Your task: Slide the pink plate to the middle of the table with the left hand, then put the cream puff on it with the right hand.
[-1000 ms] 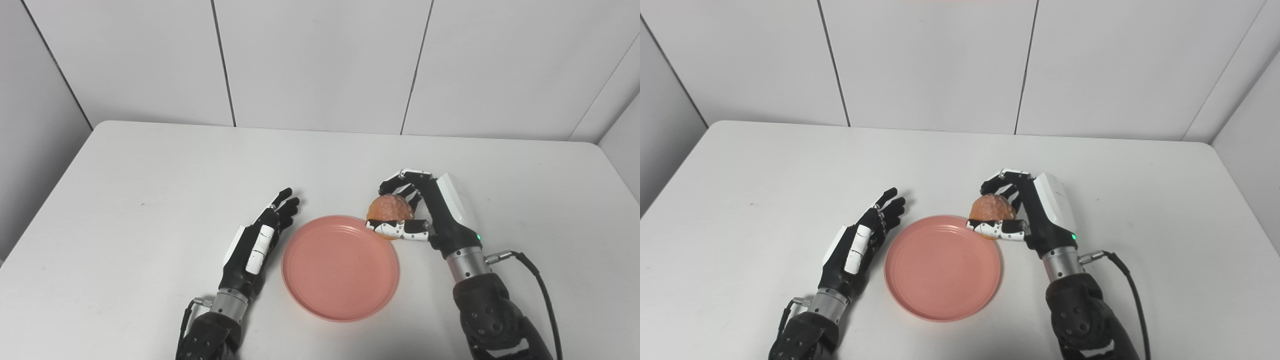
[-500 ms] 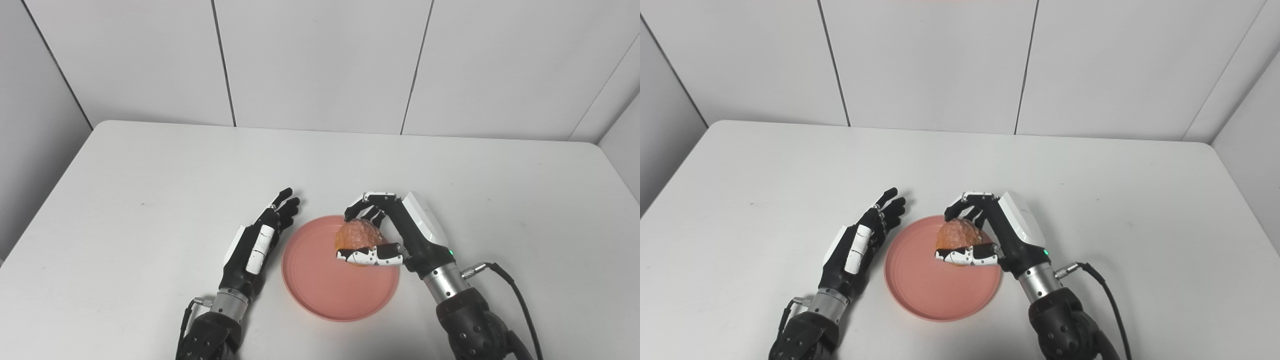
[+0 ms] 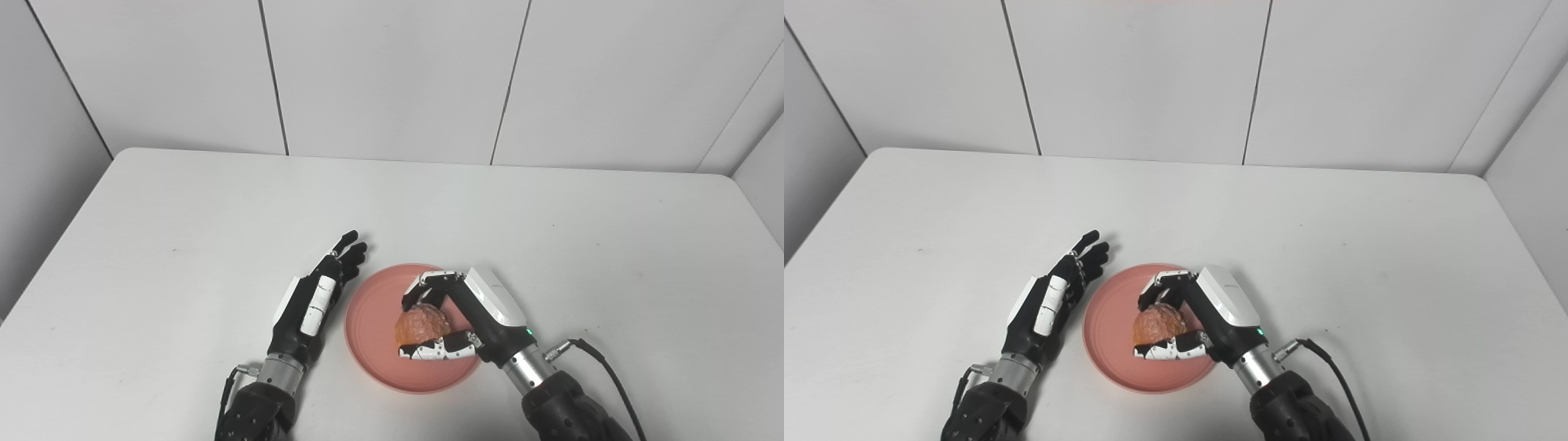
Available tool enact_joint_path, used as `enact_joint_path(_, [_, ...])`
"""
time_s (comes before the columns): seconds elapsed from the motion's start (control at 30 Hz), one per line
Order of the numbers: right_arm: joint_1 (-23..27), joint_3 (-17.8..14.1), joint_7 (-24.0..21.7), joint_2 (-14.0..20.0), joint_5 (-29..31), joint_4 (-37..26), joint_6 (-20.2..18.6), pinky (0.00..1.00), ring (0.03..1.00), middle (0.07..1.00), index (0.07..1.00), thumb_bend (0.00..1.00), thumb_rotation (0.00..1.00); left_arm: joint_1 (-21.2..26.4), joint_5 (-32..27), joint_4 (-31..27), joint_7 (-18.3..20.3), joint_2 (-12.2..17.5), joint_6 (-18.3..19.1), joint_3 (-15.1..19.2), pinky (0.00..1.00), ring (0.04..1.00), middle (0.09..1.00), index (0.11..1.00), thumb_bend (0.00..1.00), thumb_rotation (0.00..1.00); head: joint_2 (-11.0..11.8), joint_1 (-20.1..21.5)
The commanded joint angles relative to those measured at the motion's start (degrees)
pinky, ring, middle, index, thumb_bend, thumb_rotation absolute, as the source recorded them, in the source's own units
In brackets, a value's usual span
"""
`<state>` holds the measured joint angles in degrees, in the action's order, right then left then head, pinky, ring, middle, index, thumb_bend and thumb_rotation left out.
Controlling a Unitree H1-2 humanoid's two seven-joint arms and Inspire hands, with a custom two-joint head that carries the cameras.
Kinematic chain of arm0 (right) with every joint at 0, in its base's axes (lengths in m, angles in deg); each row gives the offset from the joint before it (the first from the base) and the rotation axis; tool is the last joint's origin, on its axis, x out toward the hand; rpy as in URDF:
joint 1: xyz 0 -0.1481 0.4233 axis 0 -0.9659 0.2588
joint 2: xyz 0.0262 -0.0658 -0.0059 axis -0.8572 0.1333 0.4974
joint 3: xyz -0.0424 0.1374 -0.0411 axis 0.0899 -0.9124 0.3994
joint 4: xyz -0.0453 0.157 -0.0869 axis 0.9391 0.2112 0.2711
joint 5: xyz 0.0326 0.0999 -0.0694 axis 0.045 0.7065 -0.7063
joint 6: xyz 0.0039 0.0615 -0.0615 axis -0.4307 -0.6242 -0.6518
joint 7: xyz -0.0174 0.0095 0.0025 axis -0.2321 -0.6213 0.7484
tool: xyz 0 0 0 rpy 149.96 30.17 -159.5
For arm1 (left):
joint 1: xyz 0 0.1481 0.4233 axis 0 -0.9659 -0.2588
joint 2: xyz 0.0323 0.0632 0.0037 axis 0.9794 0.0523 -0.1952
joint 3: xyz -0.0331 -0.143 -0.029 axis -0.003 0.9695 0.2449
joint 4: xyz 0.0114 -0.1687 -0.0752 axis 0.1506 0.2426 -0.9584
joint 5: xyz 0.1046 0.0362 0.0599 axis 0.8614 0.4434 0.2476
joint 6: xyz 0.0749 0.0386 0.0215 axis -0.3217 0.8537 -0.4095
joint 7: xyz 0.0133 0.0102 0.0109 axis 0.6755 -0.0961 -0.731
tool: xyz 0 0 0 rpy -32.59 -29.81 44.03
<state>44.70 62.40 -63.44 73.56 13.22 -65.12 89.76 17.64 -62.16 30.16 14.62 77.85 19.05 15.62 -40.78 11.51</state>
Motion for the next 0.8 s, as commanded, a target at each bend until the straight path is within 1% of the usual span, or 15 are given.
enact_joint_path(0.0, [1.18,-0.15,1.66,0.48,-0.99,-0.54,3.93,0.47,0.480,0.528,0.434,0.51,0.00,-0.57,-0.12,-0.39,0.25,-0.11,0.08,0.06,0.94,0.914,0.896,0.887,0.74,0.95,-0.08,-0.02])
enact_joint_path(0.17, [1.38,-0.31,1.35,0.84,-1.84,0.30,5.27,0.49,0.486,0.527,0.435,0.51,0.00,-0.39,0.06,0.02,0.25,-0.03,-0.51,-0.01,0.93,0.912,0.894,0.884,0.74,0.95,-0.22,-0.08])
enact_joint_path(0.27, [1.53,-0.12,1.30,1.10,-2.52,0.49,5.89,0.50,0.486,0.527,0.438,0.51,0.00,-0.48,0.09,-0.27,0.17,-0.03,0.16,-0.04,0.93,0.914,0.894,0.884,0.74,0.95,-0.22,-0.08])
enact_joint_path(0.4, [1.95,0.11,1.73,1.49,-4.14,1.01,7.08,0.48,0.473,0.528,0.446,0.51,0.00,-0.44,-0.29,-0.18,0.07,-0.26,0.27,0.15,0.93,0.915,0.896,0.885,0.75,0.94,-0.20,0.00])
enact_joint_path(0.57, [1.81,-0.06,2.96,1.16,-5.61,0.74,7.53,0.47,0.444,0.517,0.489,0.51,0.00,-0.47,0.03,-0.17,-0.10,-0.38,0.05,0.17,0.93,0.915,0.894,0.881,0.74,0.94,-0.19,0.02])
enact_joint_path(0.6, [1.73,-0.08,3.13,1.10,-5.86,0.57,7.40,0.48,0.516,0.511,0.488,0.52,0.00,-0.45,0.08,-0.07,-0.10,-0.35,0.03,0.18,0.93,0.916,0.894,0.883,0.74,0.94,-0.19,-0.07])
enact_joint_path(0.67, [1.58,-0.17,3.31,1.02,-5.96,0.24,7.28,0.49,0.583,0.505,0.489,0.52,0.00,-0.44,0.11,-0.07,-0.13,-0.37,0.07,0.19,0.92,0.917,0.896,0.888,0.74,0.94,-0.19,-0.07])
enact_joint_path(0.7, [1.51,-0.24,3.34,1.00,-5.89,0.10,7.29,0.51,0.628,0.637,0.494,0.51,0.07,-0.45,0.09,-0.12,-0.14,-0.40,0.10,0.19,0.93,0.917,0.895,0.886,0.74,0.94,-0.19,-0.07])
enact_joint_path(0.73, [1.47,-0.29,3.38,1.05,-5.92,-0.06,7.34,0.54,0.660,0.703,0.496,0.50,0.10,-0.47,0.02,-0.29,-0.10,-0.40,0.32,0.18,0.93,0.918,0.895,0.887,0.74,0.94,-0.19,-0.07])
enact_joint_path(0.77, [1.44,-0.33,3.41,1.10,-5.96,-0.16,7.37,0.55,0.677,0.731,0.497,0.50,0.11,-0.48,-0.04,-0.40,-0.07,-0.39,0.49,0.17,0.93,0.919,0.896,0.888,0.74,0.94,-0.19,-0.07])
